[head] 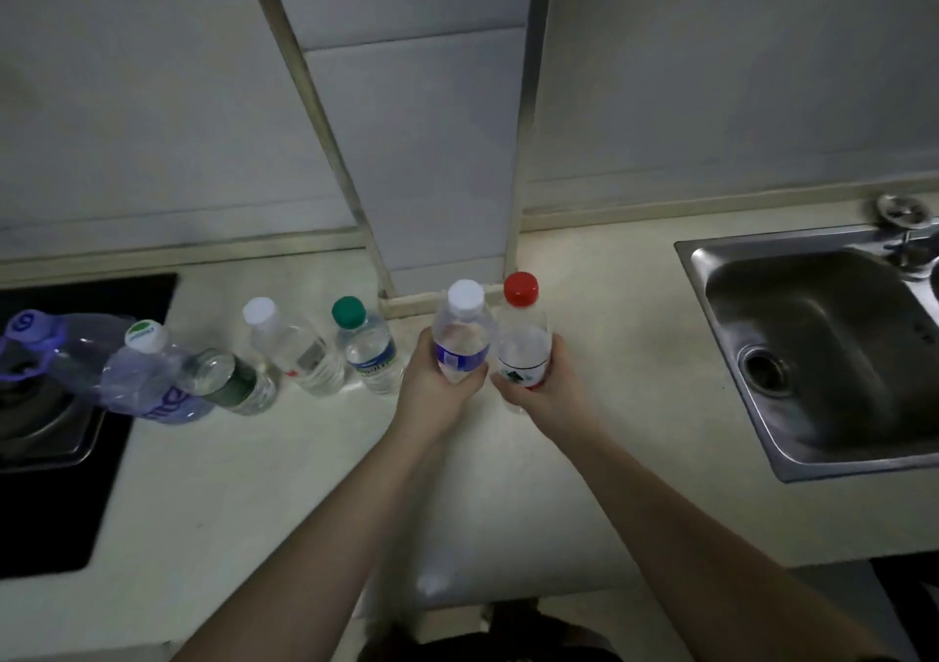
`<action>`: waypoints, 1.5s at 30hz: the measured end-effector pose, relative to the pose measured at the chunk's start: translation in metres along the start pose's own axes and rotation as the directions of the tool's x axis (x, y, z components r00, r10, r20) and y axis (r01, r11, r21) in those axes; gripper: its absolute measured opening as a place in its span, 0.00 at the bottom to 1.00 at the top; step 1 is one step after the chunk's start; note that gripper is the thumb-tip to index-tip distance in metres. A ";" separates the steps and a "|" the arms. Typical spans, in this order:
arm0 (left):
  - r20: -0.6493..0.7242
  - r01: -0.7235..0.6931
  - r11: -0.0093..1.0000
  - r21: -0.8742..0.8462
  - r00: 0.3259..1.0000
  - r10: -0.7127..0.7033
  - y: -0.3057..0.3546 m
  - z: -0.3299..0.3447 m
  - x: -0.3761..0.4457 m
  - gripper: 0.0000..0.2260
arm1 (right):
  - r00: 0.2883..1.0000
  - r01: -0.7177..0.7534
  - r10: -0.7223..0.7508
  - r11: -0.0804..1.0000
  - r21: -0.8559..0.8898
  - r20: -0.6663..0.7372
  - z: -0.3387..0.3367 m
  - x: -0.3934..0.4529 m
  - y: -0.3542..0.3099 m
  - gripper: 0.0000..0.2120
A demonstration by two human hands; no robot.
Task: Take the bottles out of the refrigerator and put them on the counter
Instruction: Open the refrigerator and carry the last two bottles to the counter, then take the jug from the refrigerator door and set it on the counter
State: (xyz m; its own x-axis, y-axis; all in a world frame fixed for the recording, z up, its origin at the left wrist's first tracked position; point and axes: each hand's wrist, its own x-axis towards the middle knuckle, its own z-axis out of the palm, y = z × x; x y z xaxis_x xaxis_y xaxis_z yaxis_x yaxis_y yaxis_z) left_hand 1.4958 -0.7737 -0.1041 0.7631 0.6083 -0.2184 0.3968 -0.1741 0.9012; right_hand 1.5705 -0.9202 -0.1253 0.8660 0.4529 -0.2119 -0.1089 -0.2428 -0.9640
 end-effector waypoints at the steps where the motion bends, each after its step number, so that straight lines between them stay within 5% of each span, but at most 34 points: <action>1: -0.027 0.004 1.000 -0.003 1.000 -0.004 0.000 0.004 0.004 0.26 | 1.000 -0.006 0.006 1.000 -0.002 0.001 -0.001 0.007 0.002 0.28; 17: -0.135 0.151 0.988 -0.029 0.979 -0.153 -0.037 0.016 0.038 0.29 | 0.994 0.048 -0.040 0.996 -0.076 0.107 0.011 0.057 0.007 0.23; 21: -0.104 0.142 0.990 -0.025 0.984 -0.144 -0.044 0.015 0.034 0.28 | 0.984 0.101 -0.079 0.986 -0.130 0.162 0.010 0.060 0.004 0.14; 29: 0.012 0.041 0.997 0.064 0.999 -0.041 -0.056 0.011 0.010 0.35 | 0.991 -0.003 0.043 0.955 -0.295 0.128 -0.002 0.035 0.025 0.27; 36: -0.165 0.151 0.938 0.312 0.981 -0.104 -0.071 0.016 -0.027 0.26 | 0.990 -0.033 0.101 0.845 -0.534 0.098 -0.012 0.005 0.050 0.30; 45: -0.072 -0.107 0.843 0.527 0.983 0.170 -0.073 -0.016 -0.074 0.29 | 0.989 0.103 -0.019 0.803 -0.587 0.148 0.015 -0.036 0.049 0.30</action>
State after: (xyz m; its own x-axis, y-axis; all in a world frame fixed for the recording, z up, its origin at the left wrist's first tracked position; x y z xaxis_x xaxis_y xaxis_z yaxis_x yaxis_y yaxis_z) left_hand 1.4022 -0.7930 -0.1476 0.7807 0.6239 -0.0344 0.5214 -0.6201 0.5862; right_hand 1.5268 -0.9353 -0.1670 0.7863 0.5792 -0.2151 0.2884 -0.6520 -0.7012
